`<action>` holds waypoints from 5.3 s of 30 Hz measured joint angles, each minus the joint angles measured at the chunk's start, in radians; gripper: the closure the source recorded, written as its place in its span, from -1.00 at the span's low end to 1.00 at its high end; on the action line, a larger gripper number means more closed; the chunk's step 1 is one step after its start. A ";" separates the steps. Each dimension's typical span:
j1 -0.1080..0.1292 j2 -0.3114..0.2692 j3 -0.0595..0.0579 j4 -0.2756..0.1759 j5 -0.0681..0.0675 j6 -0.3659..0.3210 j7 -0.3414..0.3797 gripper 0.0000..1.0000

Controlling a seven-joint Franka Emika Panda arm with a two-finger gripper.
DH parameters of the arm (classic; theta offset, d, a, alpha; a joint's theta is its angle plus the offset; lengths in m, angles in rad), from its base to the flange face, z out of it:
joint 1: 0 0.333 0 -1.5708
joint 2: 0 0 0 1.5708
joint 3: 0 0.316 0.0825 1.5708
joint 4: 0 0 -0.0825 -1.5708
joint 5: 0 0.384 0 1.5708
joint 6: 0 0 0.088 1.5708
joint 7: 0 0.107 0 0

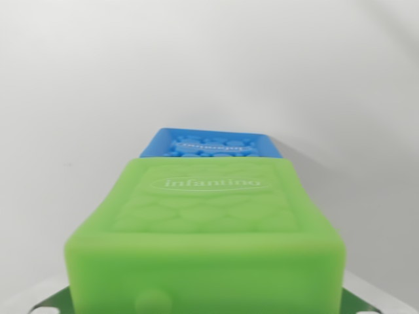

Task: Stack cube

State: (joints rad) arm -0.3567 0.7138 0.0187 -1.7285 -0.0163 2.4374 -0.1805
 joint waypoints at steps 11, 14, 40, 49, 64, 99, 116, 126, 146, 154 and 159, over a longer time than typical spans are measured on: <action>0.000 0.000 0.000 0.000 0.000 0.000 0.000 -1.00; 0.000 0.000 0.000 0.000 0.000 0.000 0.000 -1.00; 0.000 -0.004 0.000 0.000 0.000 -0.003 0.000 -1.00; 0.000 -0.036 0.000 -0.004 0.000 -0.029 0.000 -1.00; 0.000 -0.120 0.000 -0.008 0.000 -0.107 0.000 -1.00; 0.000 -0.308 0.001 0.093 0.003 -0.394 -0.002 -1.00; 0.000 -0.345 0.001 0.187 0.004 -0.524 -0.004 -1.00; 0.000 -0.351 0.002 0.228 0.004 -0.571 -0.004 -1.00; 0.000 -0.351 0.002 0.240 0.004 -0.587 -0.004 -1.00; 0.000 -0.351 0.002 0.240 0.004 -0.587 -0.004 -1.00; 0.000 -0.351 0.002 0.240 0.004 -0.587 -0.004 -1.00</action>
State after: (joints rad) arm -0.3567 0.3627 0.0204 -1.4881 -0.0121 1.8509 -0.1847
